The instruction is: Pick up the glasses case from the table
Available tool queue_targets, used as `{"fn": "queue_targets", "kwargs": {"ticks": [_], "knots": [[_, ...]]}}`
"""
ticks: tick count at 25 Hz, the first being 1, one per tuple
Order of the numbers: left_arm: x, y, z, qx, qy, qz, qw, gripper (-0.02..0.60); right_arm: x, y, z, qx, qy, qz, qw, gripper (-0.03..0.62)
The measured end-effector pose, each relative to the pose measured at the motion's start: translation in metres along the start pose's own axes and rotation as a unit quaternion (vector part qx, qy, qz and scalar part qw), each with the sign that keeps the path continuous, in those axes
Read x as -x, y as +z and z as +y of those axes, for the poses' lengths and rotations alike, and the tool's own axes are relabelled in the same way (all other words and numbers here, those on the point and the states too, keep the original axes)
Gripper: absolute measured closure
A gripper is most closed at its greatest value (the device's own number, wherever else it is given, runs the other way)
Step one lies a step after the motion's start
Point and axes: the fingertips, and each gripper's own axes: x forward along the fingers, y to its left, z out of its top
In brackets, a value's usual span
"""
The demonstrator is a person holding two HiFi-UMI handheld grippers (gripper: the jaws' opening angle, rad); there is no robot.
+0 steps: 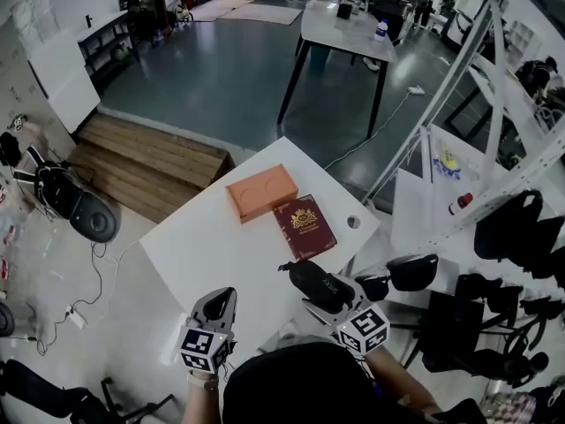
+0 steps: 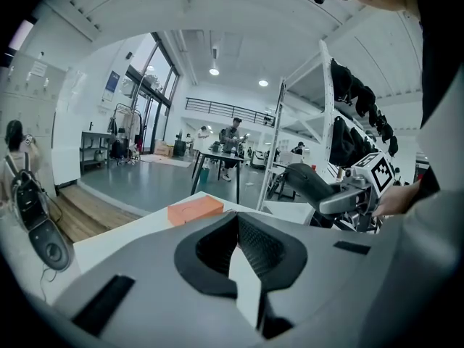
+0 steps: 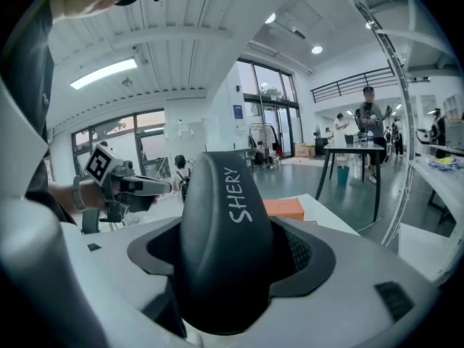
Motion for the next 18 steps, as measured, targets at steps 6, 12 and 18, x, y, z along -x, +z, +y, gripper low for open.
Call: {"fn": "queue_targets", "kwargs": {"ticks": [6, 12, 18], "knots": [[0.004, -0.001, 0.003, -0.001, 0.007, 0.003, 1.0, 0.563, -0.006, 0.004, 0.001, 0.004, 0.001, 0.001, 1.0, 0.223], [0.009, -0.004, 0.008, 0.0, 0.021, 0.008, 0.9997, 0.563, -0.009, 0.006, 0.001, 0.004, 0.003, 0.002, 1.0, 0.223], [0.012, -0.009, 0.011, -0.001, 0.029, 0.013, 0.9995, 0.563, -0.011, 0.005, 0.003, 0.011, 0.005, 0.007, 1.0, 0.223]]}}
